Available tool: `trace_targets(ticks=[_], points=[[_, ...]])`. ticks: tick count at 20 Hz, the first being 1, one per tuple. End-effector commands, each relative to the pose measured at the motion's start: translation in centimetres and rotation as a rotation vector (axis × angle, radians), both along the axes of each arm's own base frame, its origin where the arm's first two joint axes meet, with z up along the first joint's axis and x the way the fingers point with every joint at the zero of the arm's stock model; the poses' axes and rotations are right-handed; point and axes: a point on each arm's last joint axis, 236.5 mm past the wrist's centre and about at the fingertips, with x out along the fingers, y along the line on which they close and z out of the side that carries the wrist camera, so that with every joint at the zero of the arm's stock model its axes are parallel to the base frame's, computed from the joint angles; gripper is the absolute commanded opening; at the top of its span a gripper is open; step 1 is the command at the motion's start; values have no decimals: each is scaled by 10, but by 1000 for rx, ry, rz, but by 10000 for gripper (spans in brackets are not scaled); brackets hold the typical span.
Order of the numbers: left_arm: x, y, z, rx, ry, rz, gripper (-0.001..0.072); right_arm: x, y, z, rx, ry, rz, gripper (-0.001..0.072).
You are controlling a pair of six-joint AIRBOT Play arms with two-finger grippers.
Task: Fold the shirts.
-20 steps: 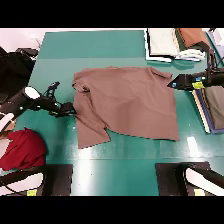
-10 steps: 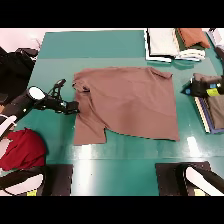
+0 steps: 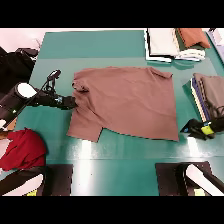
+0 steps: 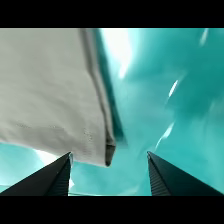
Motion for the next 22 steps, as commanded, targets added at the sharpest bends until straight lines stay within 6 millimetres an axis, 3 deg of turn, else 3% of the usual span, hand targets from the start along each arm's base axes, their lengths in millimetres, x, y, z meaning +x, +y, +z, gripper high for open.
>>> trace_targets(ticks=[1, 4, 5, 6, 8, 9, 11, 13, 14, 15, 17, 19, 20, 22], points=[[-1, 0, 2, 3, -8, -9, 22, -7, 25, -26, 119, 39, -80, 516], [0, 0, 2, 3, -8, -9, 22, 5, 39, -29, 163, 26, -84, 462], [-1, 0, 2, 4, -8, -9, 22, 7, 45, -30, 171, 28, -68, 403], [-1, 0, 2, 3, -7, -9, 22, 8, 50, -31, 170, 25, -41, 322], [-1, 0, 3, 3, -6, -12, 22, 10, 59, -28, 152, -13, 50, 62], [-2, -1, 8, 2, -10, -19, 22, 15, 63, -21, 134, -52, 97, 21], [4, -1, 39, -2, -91, -23, 21, 42, 63, 11, 73, -188, 163, 21], [12, 2, 103, 3, -254, -19, 21, 81, 59, 73, -19, -404, 221, 20], [12, 4, 142, 4, -347, -17, 21, 101, 57, 119, -75, -538, 239, 20], [10, 8, 191, 2, -457, -6, 21, 116, 56, 167, -131, -672, 258, 20], [-10, 14, 296, -4, -711, 8, 21, 131, 52, 285, -267, -981, 259, 20], [-47, 23, 396, -22, -948, 33, 21, 119, 47, 392, -400, -1240, 229, 20], [-71, 27, 442, -31, -1061, 44, 21, 106, 43, 434, -466, -1333, 209, 20], [-117, 34, 511, -51, -1243, 57, 21, 76, 38, 500, -587, -1467, 172, 20]])
